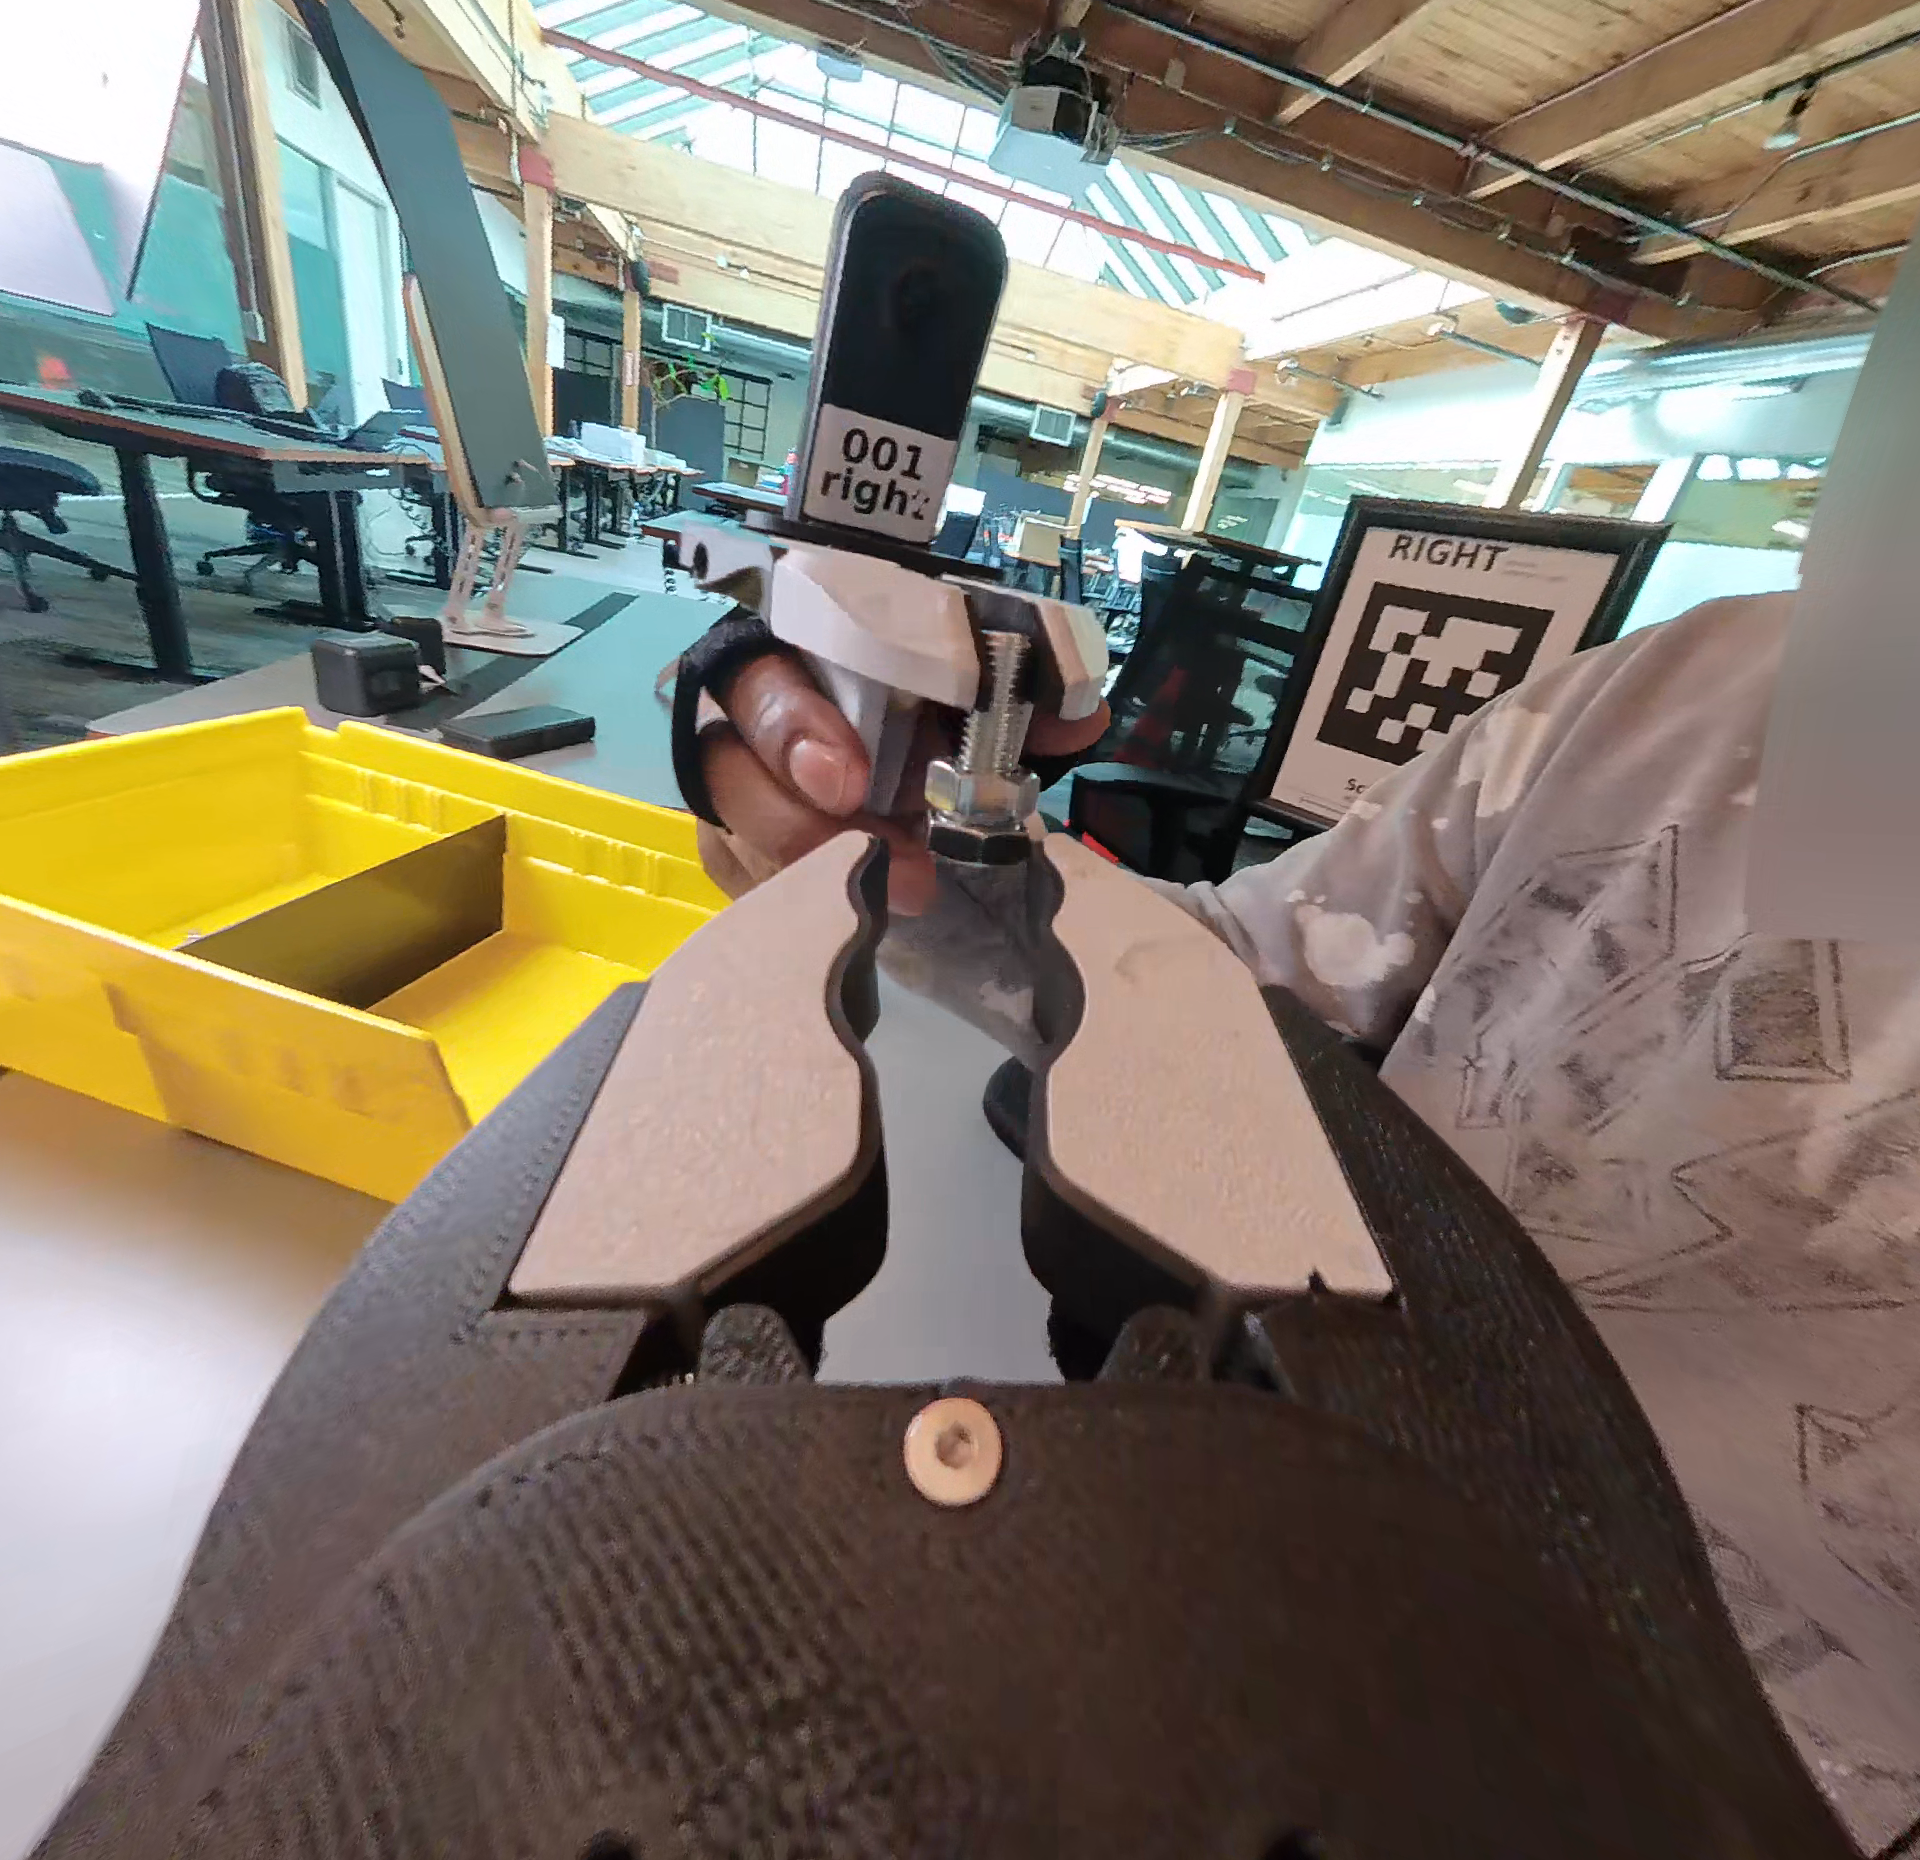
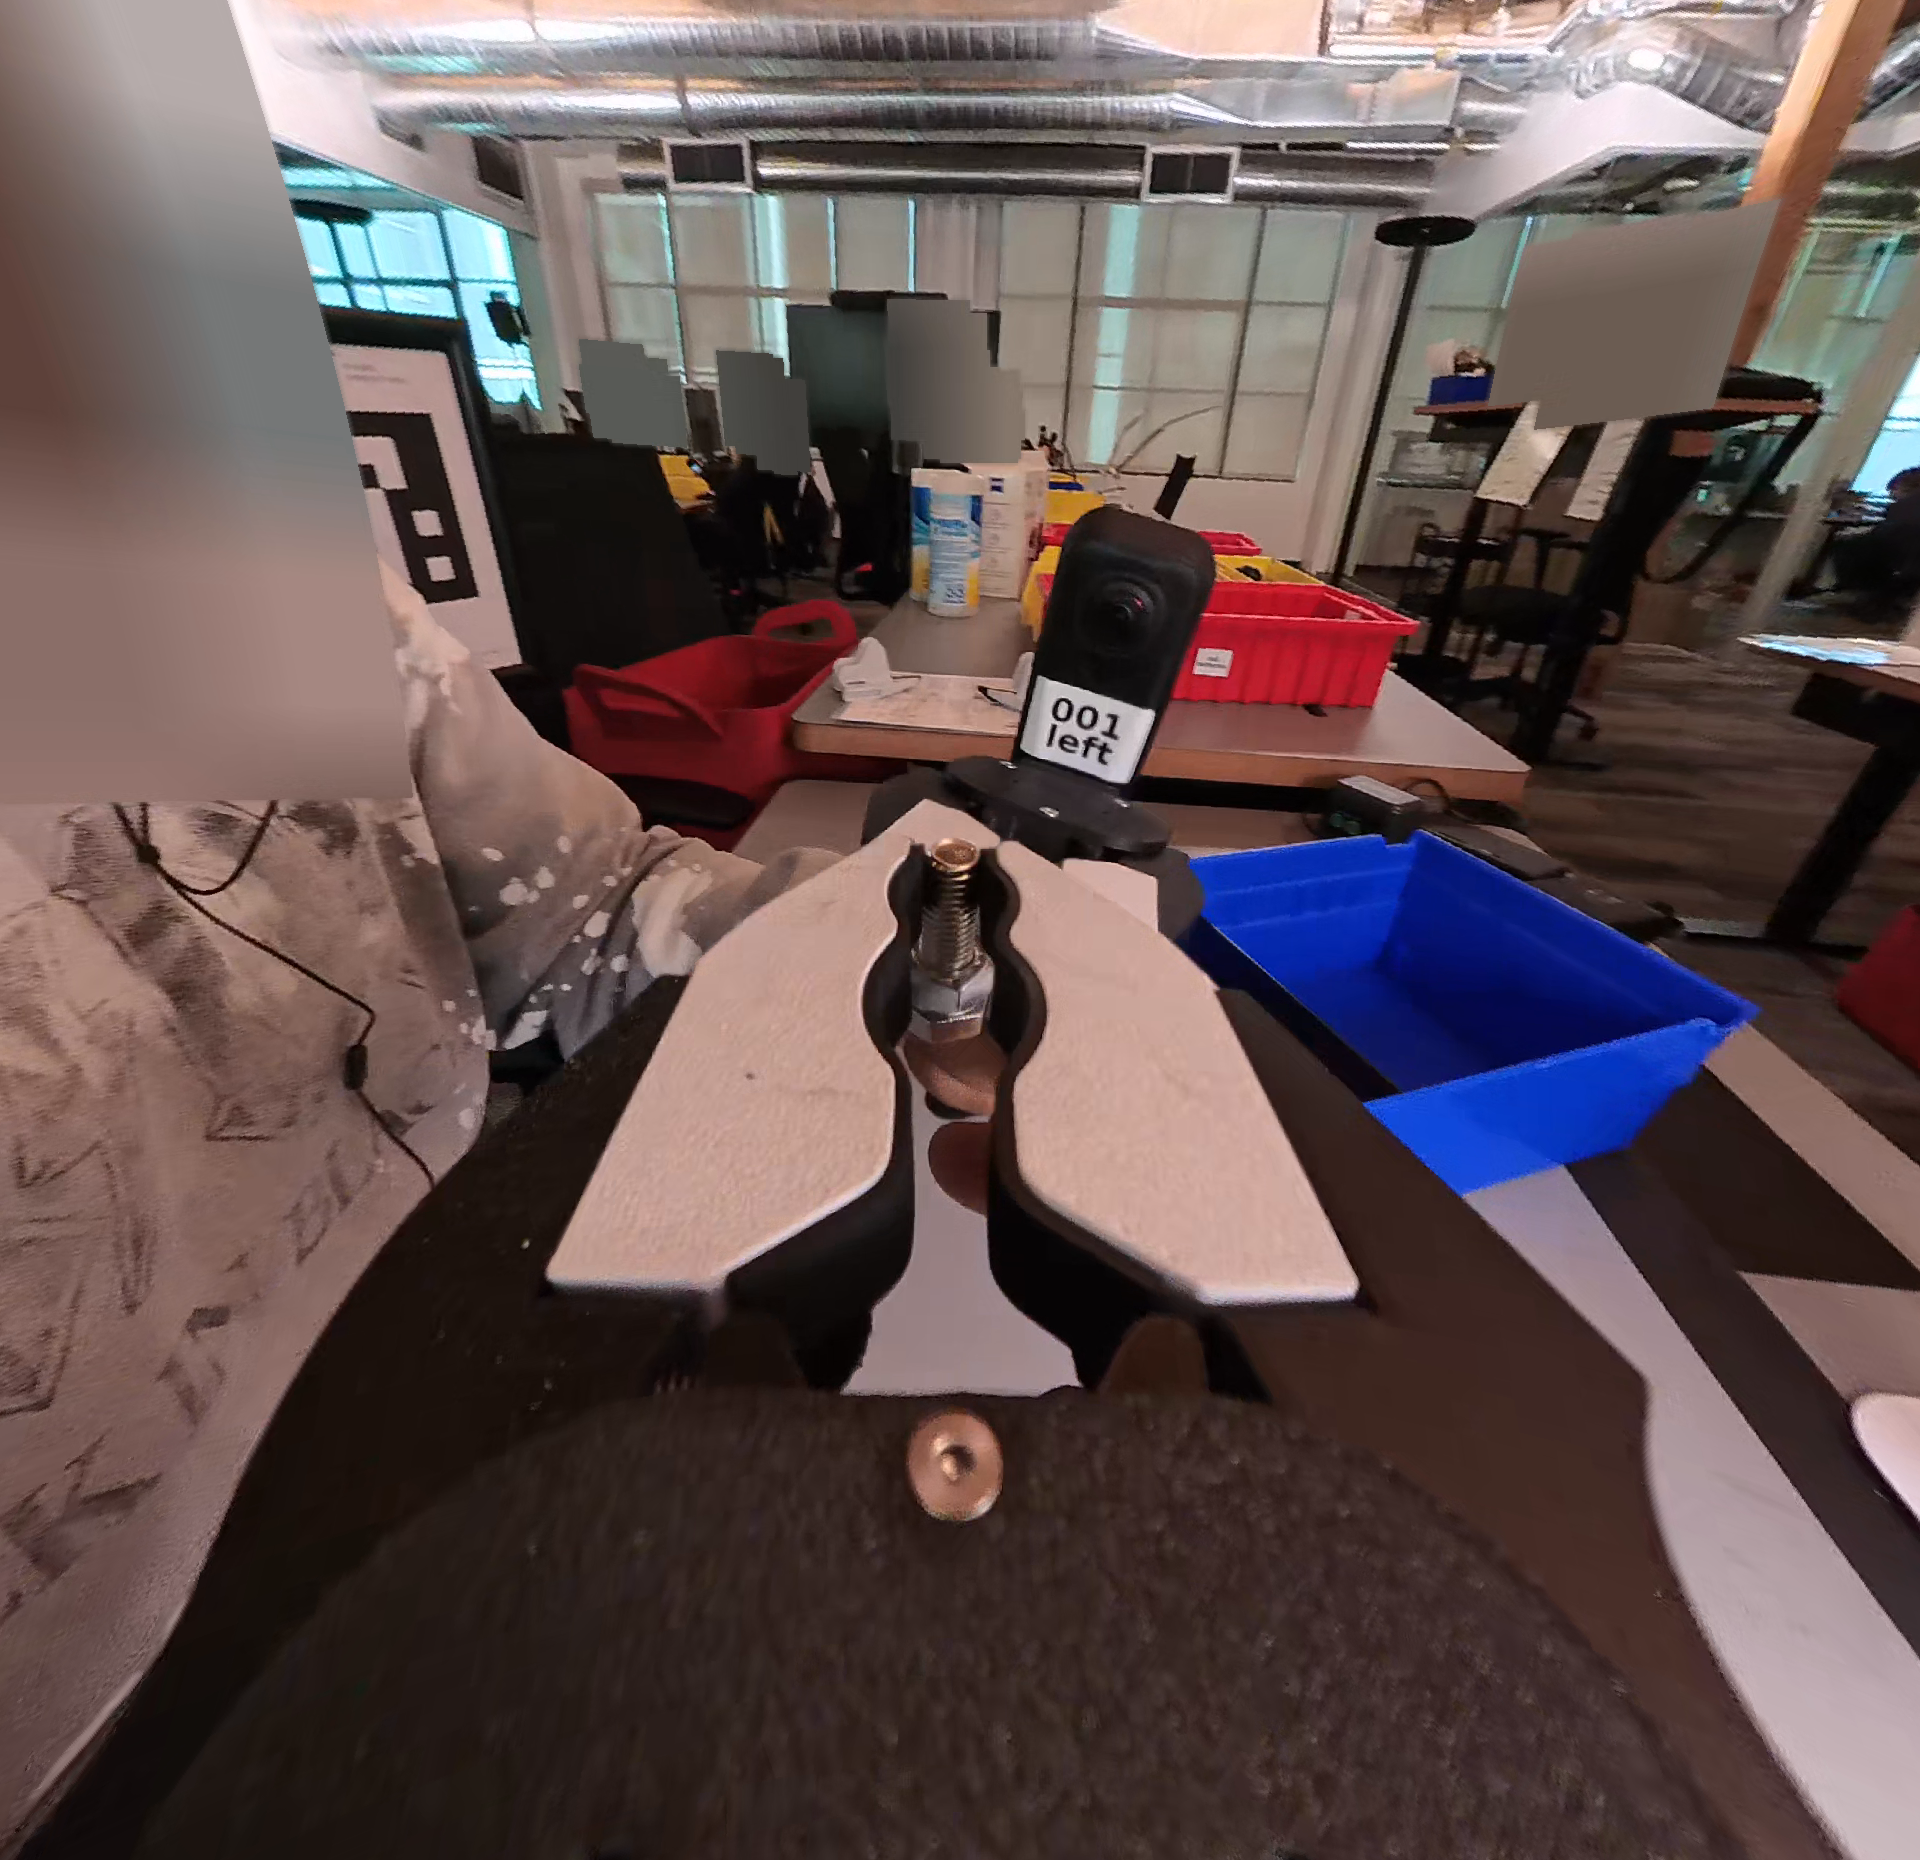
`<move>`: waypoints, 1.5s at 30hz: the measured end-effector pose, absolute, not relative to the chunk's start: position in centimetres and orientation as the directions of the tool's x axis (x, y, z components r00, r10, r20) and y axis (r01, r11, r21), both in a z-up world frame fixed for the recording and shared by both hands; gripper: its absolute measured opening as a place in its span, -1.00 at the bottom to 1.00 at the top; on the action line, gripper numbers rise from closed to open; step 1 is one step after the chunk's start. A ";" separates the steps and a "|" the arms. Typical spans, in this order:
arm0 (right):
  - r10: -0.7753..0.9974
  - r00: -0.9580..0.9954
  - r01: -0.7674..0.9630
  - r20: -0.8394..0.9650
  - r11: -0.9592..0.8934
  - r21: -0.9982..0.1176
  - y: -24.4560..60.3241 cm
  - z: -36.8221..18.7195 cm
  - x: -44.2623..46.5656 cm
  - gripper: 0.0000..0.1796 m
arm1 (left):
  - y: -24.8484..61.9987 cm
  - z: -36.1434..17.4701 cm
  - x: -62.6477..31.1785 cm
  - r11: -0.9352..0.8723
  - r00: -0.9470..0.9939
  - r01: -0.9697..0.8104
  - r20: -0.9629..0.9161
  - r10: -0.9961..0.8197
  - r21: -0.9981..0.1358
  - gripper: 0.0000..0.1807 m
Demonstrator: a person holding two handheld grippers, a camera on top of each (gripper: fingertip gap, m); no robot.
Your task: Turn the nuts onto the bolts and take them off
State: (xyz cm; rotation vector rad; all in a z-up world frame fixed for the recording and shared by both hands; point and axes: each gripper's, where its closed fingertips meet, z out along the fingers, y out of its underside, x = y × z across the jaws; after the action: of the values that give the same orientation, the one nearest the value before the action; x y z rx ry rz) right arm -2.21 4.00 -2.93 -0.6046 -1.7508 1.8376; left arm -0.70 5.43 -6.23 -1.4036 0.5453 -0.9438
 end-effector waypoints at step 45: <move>0.886 -0.462 -0.070 -0.028 -0.069 -0.995 8.8 -3.3 -6.4 -0.69 | 7.8 -5.1 -5.9 0.152 0.807 0.332 0.197 -0.557 -0.931 -0.80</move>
State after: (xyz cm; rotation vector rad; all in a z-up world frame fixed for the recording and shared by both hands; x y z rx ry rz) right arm -6.44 8.76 -3.26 -0.9160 -1.4587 1.6310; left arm -5.88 7.83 -5.05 -1.2670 0.2109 -0.6443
